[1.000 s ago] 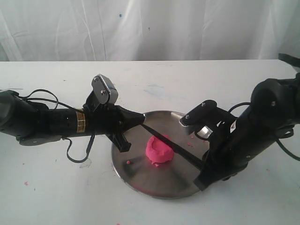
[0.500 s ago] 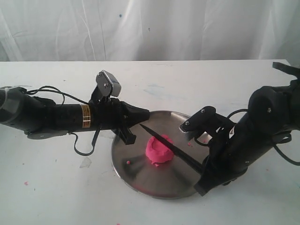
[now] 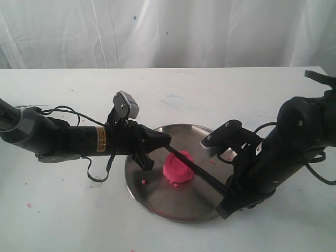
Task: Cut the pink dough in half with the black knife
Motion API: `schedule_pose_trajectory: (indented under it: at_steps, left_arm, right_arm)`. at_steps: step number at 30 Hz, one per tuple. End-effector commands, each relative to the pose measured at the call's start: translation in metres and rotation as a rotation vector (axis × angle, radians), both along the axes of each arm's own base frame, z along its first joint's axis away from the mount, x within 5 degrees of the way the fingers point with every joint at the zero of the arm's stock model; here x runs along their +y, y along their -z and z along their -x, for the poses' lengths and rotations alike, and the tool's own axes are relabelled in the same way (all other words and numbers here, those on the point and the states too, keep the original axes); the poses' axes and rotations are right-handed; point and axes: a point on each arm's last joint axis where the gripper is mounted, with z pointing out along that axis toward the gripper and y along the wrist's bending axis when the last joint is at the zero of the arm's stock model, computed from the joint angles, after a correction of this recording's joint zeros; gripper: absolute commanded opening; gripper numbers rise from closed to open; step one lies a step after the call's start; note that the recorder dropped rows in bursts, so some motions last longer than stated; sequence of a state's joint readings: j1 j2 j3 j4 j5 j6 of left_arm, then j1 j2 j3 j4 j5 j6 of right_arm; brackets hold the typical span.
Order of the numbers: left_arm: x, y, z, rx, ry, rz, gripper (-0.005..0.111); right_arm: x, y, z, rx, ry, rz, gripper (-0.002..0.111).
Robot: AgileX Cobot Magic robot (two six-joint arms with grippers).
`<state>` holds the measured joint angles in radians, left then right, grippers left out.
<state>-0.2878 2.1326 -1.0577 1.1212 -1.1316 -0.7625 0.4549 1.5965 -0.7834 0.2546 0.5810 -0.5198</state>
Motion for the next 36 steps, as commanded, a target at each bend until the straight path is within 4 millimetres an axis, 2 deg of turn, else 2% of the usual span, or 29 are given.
schedule_pose_trajectory:
  at_steps: [1,36]
  left_arm:
    - [-0.0006,0.0033,-0.0003,0.016,-0.008,-0.029,0.0]
    - [0.0036,0.0125,-0.0005,0.033,-0.019,-0.142,0.0]
  right_arm:
    - [0.0008,0.0008,-0.0001,-0.013,-0.005,-0.004,0.0]
    - [0.0021,-0.0001,-0.0027,-0.038,0.012,-0.024,0.0]
